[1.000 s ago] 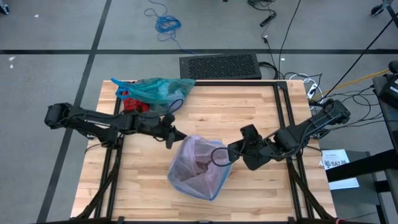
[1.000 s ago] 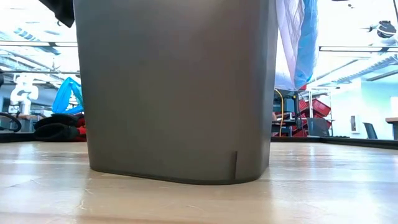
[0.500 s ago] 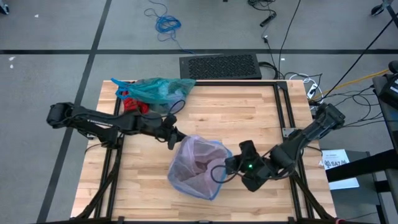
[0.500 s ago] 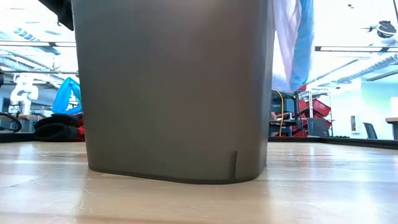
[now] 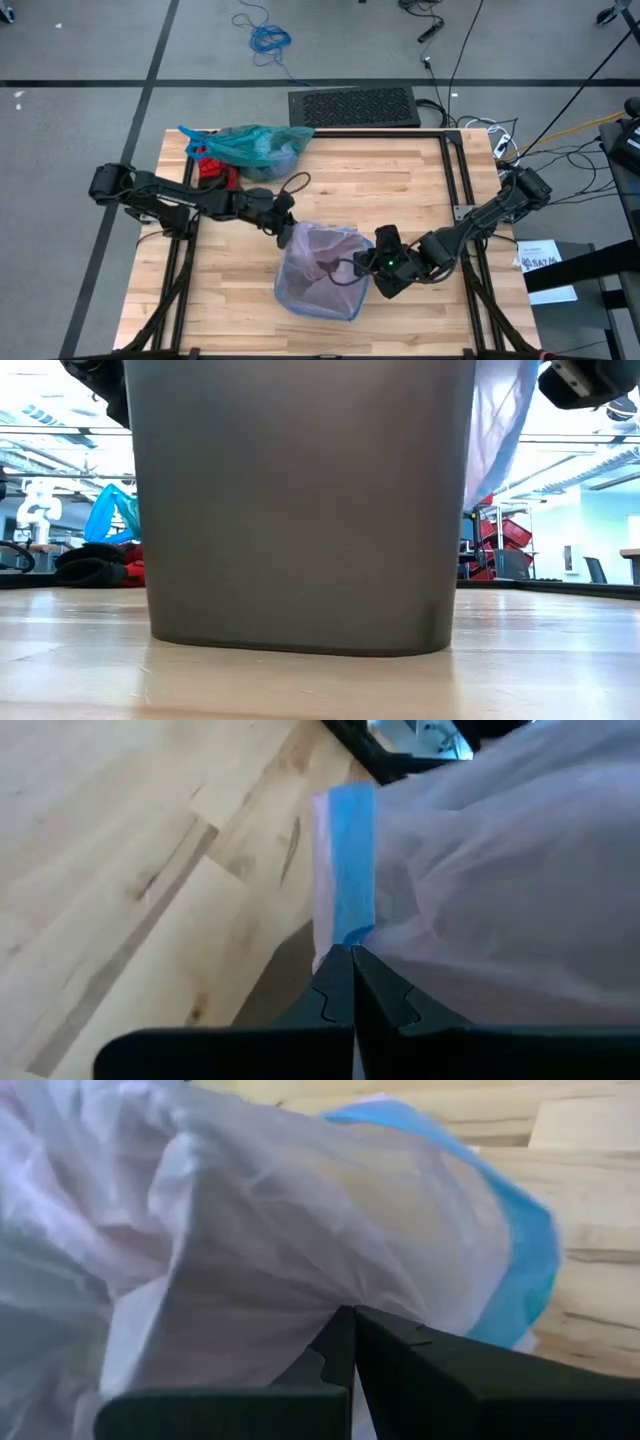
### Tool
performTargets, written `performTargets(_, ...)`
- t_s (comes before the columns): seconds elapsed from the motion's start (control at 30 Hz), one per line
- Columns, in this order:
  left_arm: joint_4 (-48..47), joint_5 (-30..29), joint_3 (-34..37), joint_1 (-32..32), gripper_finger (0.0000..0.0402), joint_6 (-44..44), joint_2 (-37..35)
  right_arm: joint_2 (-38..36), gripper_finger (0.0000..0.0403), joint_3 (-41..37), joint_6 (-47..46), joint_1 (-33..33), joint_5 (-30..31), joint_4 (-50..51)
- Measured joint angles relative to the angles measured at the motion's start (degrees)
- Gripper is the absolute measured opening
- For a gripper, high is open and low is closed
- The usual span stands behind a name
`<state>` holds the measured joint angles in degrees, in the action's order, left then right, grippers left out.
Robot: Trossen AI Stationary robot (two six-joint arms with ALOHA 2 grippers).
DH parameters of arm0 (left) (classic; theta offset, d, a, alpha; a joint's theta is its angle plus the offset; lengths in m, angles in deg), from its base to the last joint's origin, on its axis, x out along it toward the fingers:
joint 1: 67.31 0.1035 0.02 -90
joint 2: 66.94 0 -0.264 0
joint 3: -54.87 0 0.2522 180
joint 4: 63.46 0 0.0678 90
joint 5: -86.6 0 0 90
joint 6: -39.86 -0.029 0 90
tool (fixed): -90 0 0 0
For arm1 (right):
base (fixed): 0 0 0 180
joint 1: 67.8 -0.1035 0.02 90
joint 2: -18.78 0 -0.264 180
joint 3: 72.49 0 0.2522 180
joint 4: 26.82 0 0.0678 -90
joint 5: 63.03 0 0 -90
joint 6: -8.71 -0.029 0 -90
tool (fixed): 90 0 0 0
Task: Place trash/remove bag and relplace
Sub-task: Insert the new pink trash bag into the black trash bin
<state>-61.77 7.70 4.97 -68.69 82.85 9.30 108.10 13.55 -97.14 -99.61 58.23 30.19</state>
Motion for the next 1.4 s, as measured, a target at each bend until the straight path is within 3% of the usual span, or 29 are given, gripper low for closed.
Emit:
performTargets(0.17, -1.9, 2.32, -0.04, 2.32, 0.0, -0.36, -7.62, -0.12, 0.0, -0.21, 0.58, 0.16, -0.98, -0.28)
performTargets(0.3, -8.98, 2.57, -0.04, 3.3, 0.0, 0.35, -15.42, -1.13, 0.0, -0.18, 1.73, 0.04, -1.63, -0.52)
performTargets(0.5, -11.64, 3.41, -0.04, 0.72, 0.0, 4.69, -23.4, -1.9, 0.0, -0.18, 3.51, 0.53, -1.57, -0.42)
performTargets(0.77, -14.64, 2.42, -0.04, -4.94, 0.0, 6.17, -18.25, -1.9, 0.0, -0.18, 4.77, 1.51, -1.63, -0.71)
performTargets(1.07, -13.16, 2.35, -0.02, -5.16, 0.0, 4.85, -12.17, -1.91, 0.0, -0.43, 5.99, 2.22, -1.75, 0.07)
performTargets(1.4, -12.96, 2.04, -0.02, -5.15, 0.0, 3.06, -8.55, -1.99, 0.0, -6.57, 6.13, 3.94, -1.57, -4.71)
